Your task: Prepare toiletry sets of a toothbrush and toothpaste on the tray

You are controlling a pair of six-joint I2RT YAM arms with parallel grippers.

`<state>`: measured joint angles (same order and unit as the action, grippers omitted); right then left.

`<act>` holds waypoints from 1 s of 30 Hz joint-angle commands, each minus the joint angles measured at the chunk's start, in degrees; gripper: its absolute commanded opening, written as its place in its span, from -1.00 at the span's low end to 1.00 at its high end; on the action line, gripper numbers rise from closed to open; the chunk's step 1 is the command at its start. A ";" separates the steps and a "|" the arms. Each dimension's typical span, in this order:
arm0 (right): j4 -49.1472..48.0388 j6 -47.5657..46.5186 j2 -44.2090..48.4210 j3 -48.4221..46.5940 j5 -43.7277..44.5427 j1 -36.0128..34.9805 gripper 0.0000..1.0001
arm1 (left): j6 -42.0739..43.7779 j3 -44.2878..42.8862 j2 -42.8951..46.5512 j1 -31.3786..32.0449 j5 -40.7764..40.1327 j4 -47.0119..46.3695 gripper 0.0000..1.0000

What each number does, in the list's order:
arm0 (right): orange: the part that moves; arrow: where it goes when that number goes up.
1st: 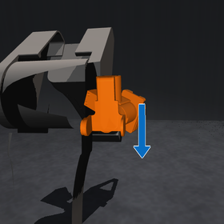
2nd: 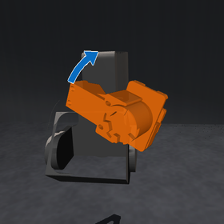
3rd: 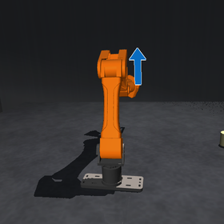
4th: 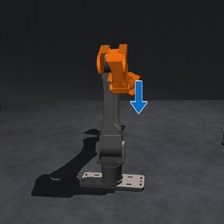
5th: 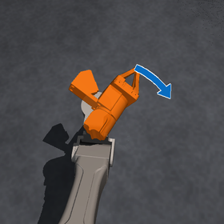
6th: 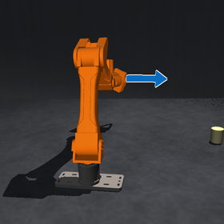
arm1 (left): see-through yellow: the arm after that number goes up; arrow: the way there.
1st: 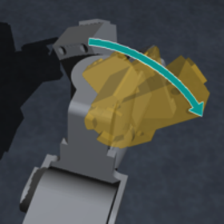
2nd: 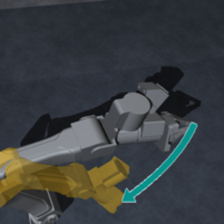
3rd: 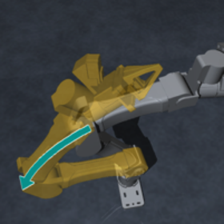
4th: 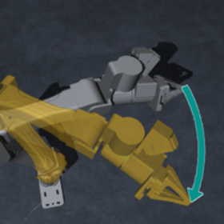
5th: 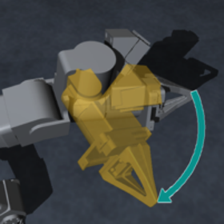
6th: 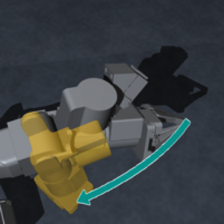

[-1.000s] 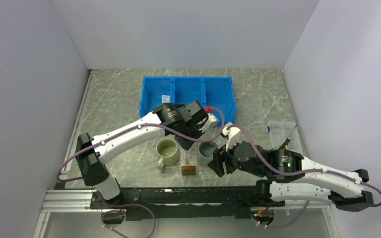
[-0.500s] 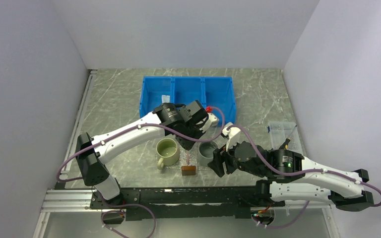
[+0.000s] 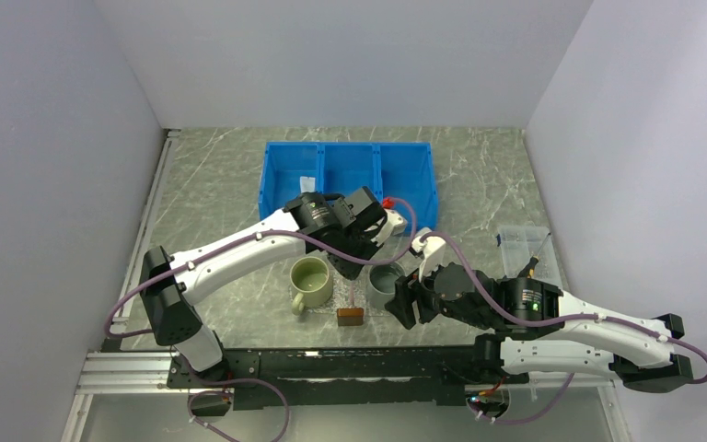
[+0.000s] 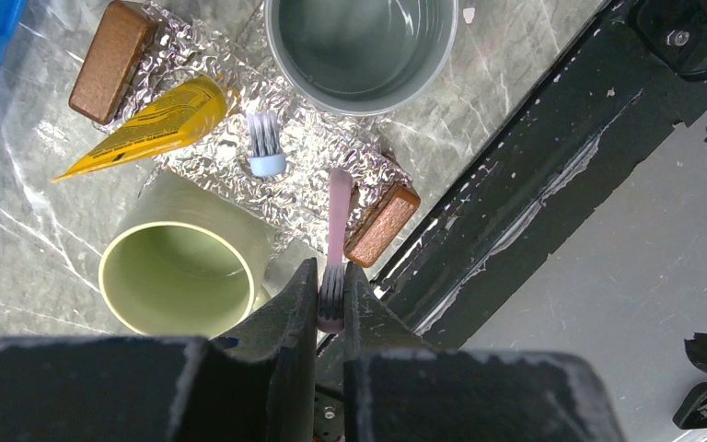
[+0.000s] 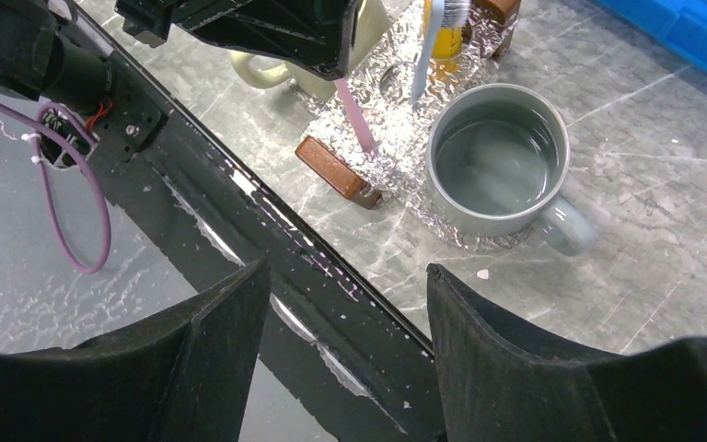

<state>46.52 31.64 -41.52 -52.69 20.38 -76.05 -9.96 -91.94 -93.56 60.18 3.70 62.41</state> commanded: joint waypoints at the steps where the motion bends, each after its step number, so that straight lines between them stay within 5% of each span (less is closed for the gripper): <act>1: -2.18 0.22 0.13 0.45 -1.02 0.07 0.30 | 0.19 0.44 2.03 0.73 0.24 -1.65 -1.00; 30: -2.23 -0.21 -1.03 -0.42 -1.13 0.04 0.30 | 0.15 2.86 3.18 0.73 -2.71 -1.00 -1.00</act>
<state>46.24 31.68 -42.41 -52.64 19.42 -76.05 -10.33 -89.56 -91.53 60.40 1.80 61.82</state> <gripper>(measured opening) 0.651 0.142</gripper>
